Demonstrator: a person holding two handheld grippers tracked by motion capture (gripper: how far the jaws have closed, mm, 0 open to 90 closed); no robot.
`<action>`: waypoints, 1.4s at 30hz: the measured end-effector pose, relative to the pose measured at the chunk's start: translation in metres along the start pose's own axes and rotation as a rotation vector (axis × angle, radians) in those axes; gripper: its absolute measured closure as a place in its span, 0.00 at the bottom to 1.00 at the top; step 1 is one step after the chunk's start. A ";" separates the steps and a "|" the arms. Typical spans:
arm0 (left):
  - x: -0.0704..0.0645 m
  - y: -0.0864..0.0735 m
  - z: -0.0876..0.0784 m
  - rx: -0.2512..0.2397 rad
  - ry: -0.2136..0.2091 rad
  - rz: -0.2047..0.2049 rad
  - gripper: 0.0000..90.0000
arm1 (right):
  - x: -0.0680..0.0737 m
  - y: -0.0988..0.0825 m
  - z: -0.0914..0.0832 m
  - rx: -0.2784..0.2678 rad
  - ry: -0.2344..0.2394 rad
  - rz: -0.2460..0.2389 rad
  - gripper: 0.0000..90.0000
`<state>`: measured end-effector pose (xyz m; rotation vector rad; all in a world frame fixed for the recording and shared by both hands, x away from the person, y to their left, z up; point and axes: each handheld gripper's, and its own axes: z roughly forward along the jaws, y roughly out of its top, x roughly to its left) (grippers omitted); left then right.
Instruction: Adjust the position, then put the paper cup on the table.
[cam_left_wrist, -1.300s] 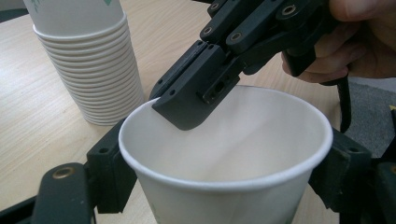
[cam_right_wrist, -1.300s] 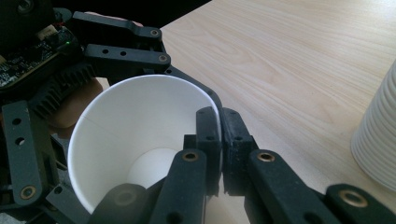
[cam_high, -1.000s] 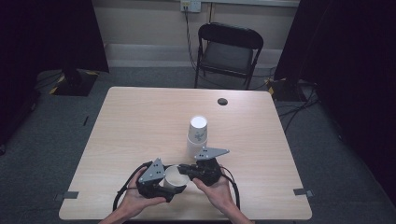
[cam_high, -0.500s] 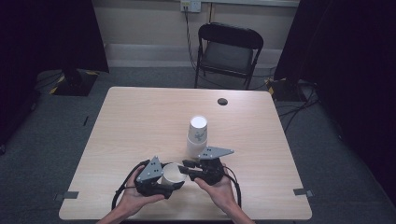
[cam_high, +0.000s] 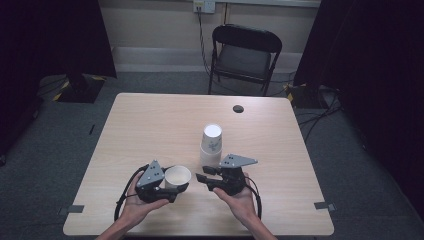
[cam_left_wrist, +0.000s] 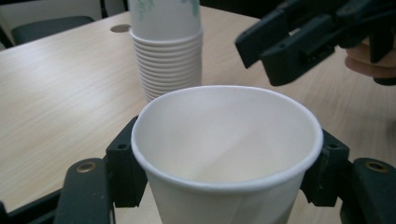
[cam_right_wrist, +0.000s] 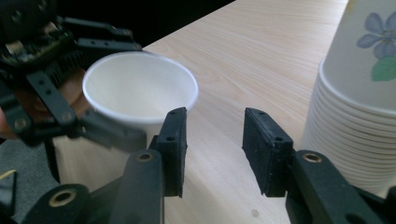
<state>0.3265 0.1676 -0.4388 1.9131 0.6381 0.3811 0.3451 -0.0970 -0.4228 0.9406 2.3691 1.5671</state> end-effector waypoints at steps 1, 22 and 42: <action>0.003 0.000 -0.002 -0.004 0.016 -0.004 0.34 | 0.000 -0.001 -0.001 0.001 -0.012 -0.007 0.64; 0.031 0.005 -0.013 -0.040 0.103 -0.049 0.34 | -0.038 -0.024 -0.046 0.039 -0.169 0.014 0.42; 0.077 0.010 0.005 -0.020 0.180 -0.095 0.35 | -0.093 -0.066 -0.070 0.196 -0.314 0.084 0.31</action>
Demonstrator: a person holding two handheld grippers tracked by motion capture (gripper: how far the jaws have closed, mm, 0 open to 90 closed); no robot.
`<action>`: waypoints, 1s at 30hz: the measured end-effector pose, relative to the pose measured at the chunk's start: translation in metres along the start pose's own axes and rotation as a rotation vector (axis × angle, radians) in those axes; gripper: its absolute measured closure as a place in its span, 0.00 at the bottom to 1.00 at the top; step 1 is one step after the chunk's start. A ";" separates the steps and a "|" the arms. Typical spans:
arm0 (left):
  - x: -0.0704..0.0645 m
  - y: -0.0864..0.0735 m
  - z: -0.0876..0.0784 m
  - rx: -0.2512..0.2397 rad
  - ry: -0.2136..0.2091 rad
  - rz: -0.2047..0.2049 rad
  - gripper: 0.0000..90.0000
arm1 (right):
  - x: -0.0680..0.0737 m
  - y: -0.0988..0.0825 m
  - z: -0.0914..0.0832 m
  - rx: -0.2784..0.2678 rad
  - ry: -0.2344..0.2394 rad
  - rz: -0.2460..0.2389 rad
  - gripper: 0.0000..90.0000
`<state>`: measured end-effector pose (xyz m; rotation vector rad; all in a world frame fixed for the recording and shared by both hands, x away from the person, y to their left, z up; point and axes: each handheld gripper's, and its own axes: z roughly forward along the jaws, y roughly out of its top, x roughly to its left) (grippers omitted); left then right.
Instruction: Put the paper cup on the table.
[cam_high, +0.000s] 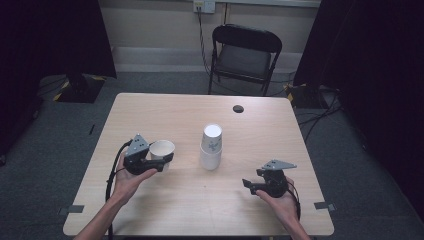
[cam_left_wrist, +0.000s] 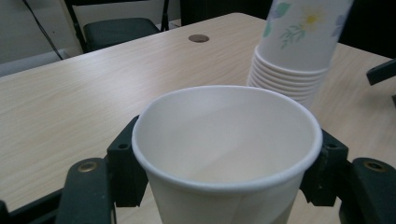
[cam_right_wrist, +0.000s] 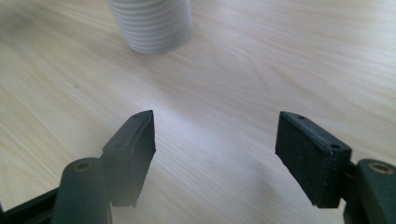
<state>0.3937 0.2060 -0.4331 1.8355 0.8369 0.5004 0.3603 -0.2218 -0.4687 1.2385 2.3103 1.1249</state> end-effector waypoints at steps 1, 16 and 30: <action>0.003 -0.001 0.003 0.001 0.011 0.000 0.35 | -0.007 -0.002 0.001 0.018 -0.011 0.031 0.30; 0.031 -0.019 0.036 0.046 0.100 -0.031 0.36 | -0.015 -0.012 0.014 0.080 -0.064 0.019 0.30; 0.030 -0.024 0.041 0.079 0.074 -0.033 0.33 | -0.010 -0.024 0.017 0.008 -0.116 -0.041 0.27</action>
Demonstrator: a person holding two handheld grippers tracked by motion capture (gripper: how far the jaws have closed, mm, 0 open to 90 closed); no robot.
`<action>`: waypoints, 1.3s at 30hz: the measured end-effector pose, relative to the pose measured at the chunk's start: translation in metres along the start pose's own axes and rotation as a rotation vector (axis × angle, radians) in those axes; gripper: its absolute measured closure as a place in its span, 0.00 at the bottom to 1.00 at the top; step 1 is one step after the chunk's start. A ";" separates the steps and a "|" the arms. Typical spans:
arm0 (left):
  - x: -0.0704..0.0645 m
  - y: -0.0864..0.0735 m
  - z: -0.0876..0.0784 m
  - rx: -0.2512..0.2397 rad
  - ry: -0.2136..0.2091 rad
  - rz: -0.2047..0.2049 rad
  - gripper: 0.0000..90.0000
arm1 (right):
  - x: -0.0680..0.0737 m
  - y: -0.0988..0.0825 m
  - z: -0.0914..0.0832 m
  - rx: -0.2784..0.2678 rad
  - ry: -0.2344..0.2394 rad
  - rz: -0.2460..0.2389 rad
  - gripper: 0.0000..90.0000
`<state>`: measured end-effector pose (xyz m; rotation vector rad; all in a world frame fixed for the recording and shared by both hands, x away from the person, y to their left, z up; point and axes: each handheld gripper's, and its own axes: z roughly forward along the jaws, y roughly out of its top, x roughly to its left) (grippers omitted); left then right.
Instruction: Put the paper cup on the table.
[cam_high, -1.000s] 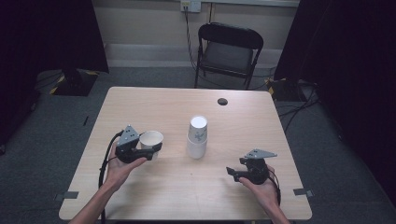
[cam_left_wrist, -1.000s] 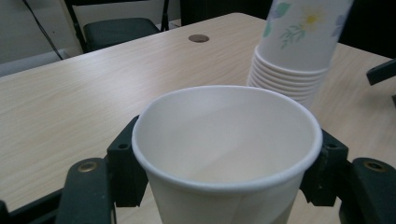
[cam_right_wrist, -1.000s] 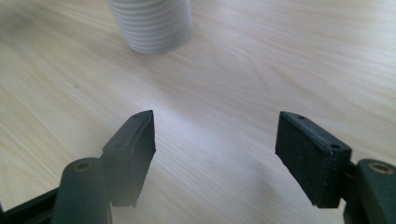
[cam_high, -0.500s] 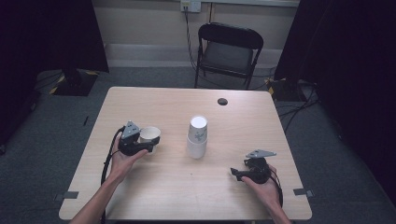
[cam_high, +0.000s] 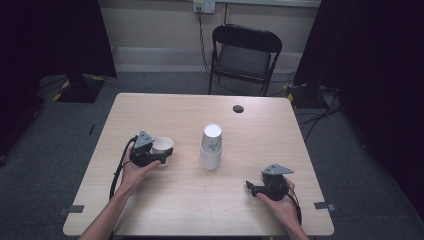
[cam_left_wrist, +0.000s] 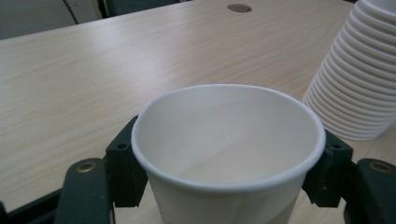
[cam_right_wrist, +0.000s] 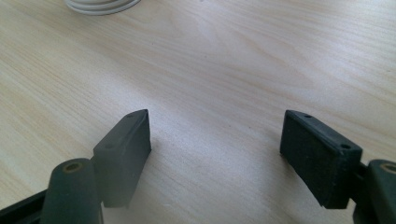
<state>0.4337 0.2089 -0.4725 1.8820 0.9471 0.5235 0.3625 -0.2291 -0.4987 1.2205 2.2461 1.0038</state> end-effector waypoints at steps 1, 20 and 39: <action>-0.001 0.000 -0.001 0.008 -0.001 -0.007 0.31 | 0.000 0.000 0.000 0.000 0.000 0.002 0.27; -0.008 -0.007 -0.003 0.062 -0.012 0.001 0.18 | 0.000 0.000 0.000 0.000 -0.001 0.003 0.27; -0.005 -0.015 -0.017 0.156 -0.005 0.032 0.18 | 0.000 0.000 0.000 -0.001 0.000 0.002 0.27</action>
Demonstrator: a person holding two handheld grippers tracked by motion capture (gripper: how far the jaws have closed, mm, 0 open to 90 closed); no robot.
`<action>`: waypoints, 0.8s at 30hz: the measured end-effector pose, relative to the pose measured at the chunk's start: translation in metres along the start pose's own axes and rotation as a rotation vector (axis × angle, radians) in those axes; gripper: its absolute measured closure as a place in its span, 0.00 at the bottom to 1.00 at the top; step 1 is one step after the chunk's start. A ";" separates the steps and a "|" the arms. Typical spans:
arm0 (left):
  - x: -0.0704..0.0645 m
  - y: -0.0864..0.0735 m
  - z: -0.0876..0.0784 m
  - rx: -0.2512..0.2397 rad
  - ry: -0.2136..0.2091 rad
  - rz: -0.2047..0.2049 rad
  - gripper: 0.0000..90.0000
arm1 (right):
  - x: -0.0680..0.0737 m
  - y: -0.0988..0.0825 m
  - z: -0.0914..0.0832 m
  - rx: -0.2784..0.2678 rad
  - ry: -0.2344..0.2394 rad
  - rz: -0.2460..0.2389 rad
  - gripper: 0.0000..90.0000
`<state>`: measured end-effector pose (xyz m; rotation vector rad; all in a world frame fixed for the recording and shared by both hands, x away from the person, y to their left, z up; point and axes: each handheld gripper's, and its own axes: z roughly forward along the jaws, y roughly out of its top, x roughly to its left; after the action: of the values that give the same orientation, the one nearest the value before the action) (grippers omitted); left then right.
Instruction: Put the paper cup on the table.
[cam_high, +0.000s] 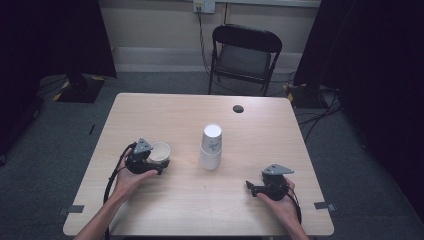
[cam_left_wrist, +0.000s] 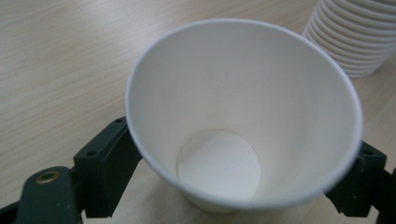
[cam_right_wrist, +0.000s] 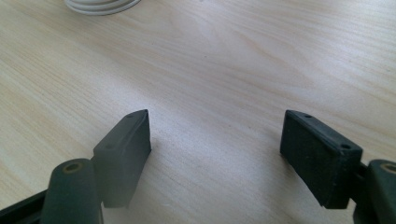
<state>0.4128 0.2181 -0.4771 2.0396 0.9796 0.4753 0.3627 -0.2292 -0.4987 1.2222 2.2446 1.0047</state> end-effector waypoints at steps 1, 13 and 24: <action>0.000 -0.001 -0.003 -0.007 0.003 0.007 0.18 | 0.000 0.000 0.000 0.000 0.001 0.000 0.27; -0.006 -0.021 -0.038 0.019 0.009 0.015 0.18 | 0.000 0.000 0.000 0.000 0.001 -0.001 0.27; -0.012 -0.058 -0.059 0.154 0.045 0.007 0.18 | -0.001 0.000 0.000 0.001 0.004 -0.003 0.27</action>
<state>0.3408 0.2602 -0.4876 2.1781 1.0656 0.4639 0.3634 -0.2295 -0.4987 1.2178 2.2496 1.0055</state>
